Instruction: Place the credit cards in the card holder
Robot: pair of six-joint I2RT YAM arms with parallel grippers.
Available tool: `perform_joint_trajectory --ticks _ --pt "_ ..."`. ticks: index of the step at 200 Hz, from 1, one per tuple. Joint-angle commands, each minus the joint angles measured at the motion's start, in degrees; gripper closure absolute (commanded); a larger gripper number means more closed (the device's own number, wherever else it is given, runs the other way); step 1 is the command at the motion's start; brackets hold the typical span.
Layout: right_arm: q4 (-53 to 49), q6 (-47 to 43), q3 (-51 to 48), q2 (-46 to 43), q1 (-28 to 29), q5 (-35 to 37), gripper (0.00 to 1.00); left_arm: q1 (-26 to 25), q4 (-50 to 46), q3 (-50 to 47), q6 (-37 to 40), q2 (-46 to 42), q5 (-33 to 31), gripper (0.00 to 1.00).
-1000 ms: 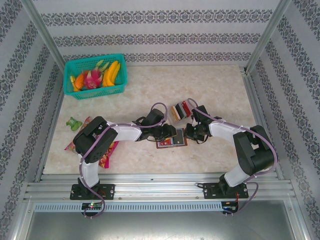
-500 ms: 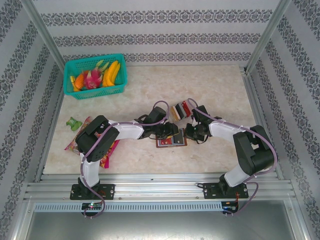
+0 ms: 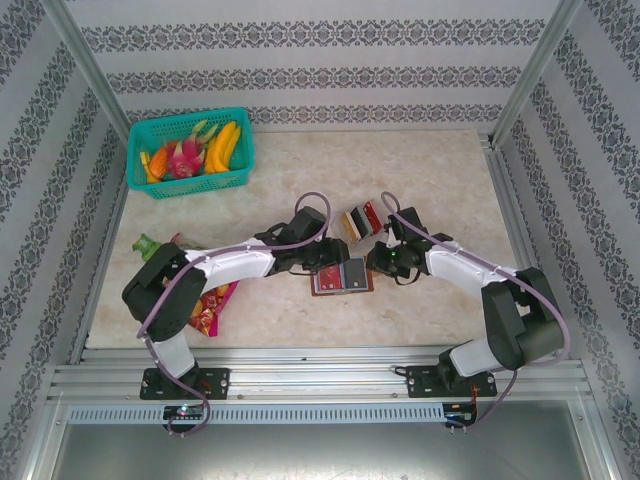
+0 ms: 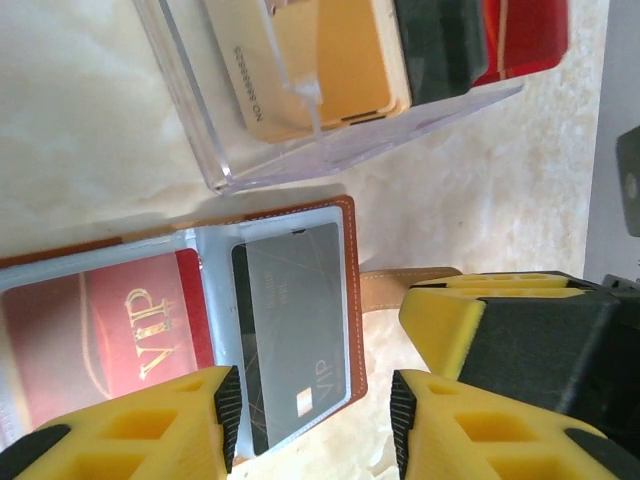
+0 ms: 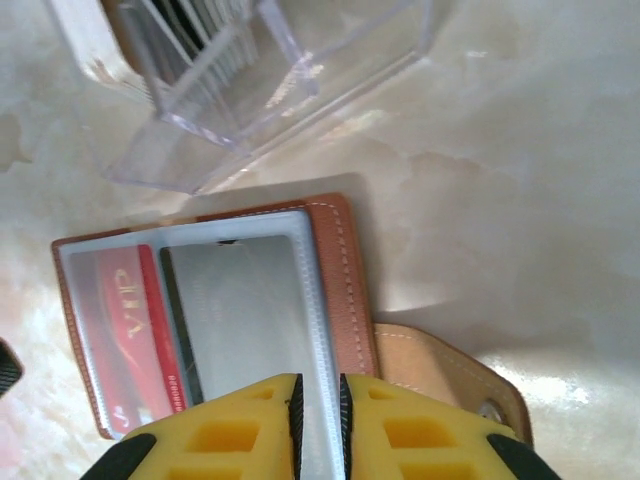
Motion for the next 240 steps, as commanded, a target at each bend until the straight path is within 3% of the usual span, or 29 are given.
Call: perform_joint_trajectory --ticks 1,35,134,240 --pt "0.4 -0.7 1.5 -0.6 1.0 -2.5 0.78 -0.3 -6.8 -0.3 2.9 -2.3 -5.6 0.53" --pt "-0.1 -1.2 2.9 2.2 2.5 -2.8 0.76 1.0 -8.9 -2.7 1.4 -3.7 -7.9 0.52" --pt "-0.3 -0.8 3.5 8.6 3.3 -1.6 0.74 2.3 -6.6 -6.1 0.0 -0.8 -5.0 0.50" --pt "-1.8 -0.8 3.3 7.4 3.3 0.9 0.68 2.3 -5.6 -5.8 0.1 2.1 -3.2 0.51"
